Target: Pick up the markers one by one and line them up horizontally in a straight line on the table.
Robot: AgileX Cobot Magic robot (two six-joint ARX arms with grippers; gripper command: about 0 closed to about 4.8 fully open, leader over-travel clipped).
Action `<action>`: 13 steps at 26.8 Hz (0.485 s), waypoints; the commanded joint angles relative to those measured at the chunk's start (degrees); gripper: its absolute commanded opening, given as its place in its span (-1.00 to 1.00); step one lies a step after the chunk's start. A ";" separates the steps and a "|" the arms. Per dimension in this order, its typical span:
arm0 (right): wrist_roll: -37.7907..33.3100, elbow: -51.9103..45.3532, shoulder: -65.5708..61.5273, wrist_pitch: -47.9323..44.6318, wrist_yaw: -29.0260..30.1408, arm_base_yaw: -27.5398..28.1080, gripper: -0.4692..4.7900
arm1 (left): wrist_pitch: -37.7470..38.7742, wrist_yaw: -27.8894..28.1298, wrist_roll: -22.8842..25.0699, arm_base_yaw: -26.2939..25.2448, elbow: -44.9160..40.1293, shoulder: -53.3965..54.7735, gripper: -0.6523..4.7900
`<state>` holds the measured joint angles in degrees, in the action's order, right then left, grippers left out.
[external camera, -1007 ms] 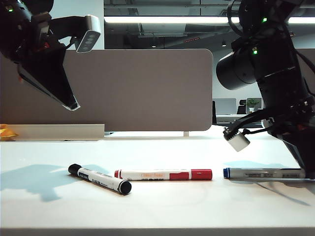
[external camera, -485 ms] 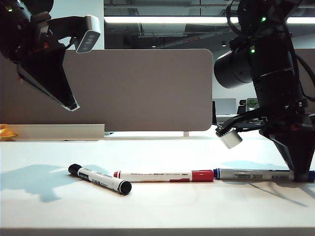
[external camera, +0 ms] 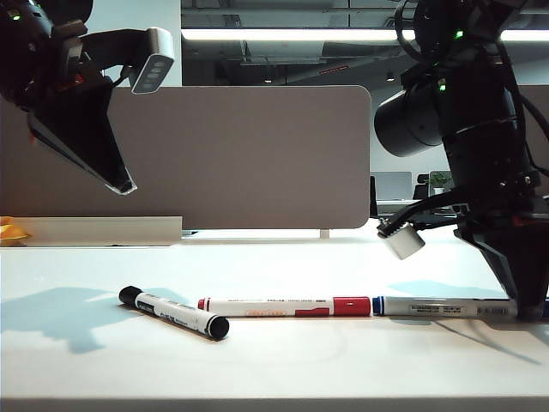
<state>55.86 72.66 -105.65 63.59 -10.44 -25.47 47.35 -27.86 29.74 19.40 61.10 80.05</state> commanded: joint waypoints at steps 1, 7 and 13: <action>0.13 0.09 0.11 0.79 0.31 -0.04 -0.47 | -0.33 -0.26 0.02 -0.02 0.22 -0.28 -0.78; 0.11 0.09 0.11 0.90 0.87 -0.04 -0.16 | -0.52 -0.26 0.26 -0.02 0.22 -0.28 -0.78; 0.11 0.09 0.11 0.83 1.99 -0.04 -0.13 | -0.55 -0.26 0.24 -0.02 0.22 -0.28 -0.78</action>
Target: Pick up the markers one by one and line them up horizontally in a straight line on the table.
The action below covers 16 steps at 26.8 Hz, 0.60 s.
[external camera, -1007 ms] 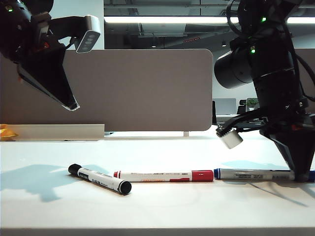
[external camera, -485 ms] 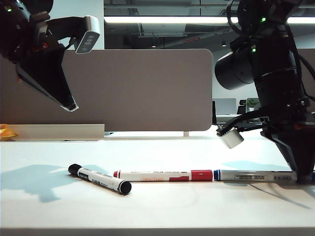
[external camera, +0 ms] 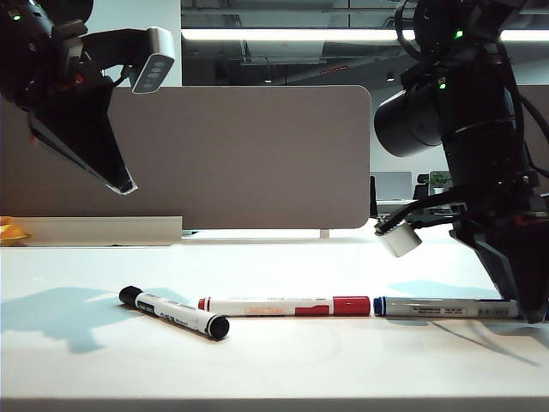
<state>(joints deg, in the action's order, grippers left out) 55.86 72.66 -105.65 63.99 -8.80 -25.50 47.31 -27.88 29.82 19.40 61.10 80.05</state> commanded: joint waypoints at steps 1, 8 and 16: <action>0.11 0.09 0.11 0.42 0.35 -0.02 -0.13 | -0.50 -0.24 0.15 -0.02 0.22 -0.28 -0.78; 0.11 0.15 0.11 -1.57 -0.26 -0.02 0.19 | -0.20 -0.24 0.15 -0.02 0.22 -0.28 -0.78; -1.42 0.48 1.55 -2.45 -0.31 -0.02 0.28 | -0.20 0.13 0.17 -0.02 0.22 -0.28 -0.78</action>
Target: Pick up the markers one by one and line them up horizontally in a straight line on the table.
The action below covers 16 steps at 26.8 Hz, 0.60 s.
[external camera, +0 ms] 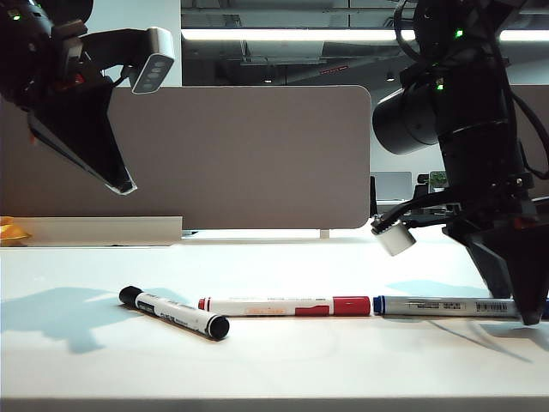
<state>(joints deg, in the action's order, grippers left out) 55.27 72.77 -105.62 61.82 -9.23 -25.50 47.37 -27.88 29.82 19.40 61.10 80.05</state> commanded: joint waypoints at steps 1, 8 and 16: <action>-0.85 0.37 2.16 -0.74 0.11 -0.04 0.29 | -0.26 0.50 0.20 -0.02 0.22 -0.28 -0.78; -4.70 0.37 10.78 -4.35 3.08 -0.37 0.31 | 0.37 1.05 0.17 -0.02 0.22 -0.33 -0.78; -13.29 0.37 24.44 -18.34 12.87 -5.05 0.19 | 1.55 1.16 0.20 -0.02 0.22 -4.02 -0.72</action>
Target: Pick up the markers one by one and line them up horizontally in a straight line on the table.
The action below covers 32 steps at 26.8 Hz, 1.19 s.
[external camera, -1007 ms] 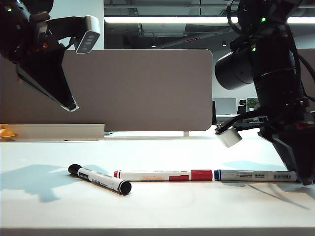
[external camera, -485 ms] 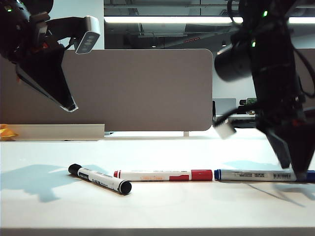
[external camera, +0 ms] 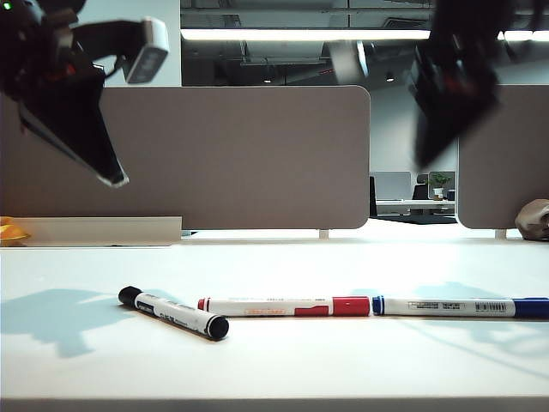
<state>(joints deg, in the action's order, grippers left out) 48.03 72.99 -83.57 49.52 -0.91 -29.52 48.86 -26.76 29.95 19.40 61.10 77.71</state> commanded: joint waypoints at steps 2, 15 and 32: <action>-13.70 0.15 3.82 -11.23 11.80 -2.21 0.07 | 0.92 0.59 0.28 -0.02 0.22 -3.48 -0.63; -27.02 0.11 0.04 -18.99 23.82 -15.72 -0.12 | 10.54 6.21 20.52 0.00 0.09 -9.29 -0.31; -30.01 0.09 6.84 -8.50 24.83 -17.77 -0.12 | 2.99 14.86 26.14 13.31 0.13 -5.84 -0.31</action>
<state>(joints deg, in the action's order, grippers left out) 18.24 72.84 -77.08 38.81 24.99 -47.29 53.89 -12.49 55.51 32.60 61.10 70.94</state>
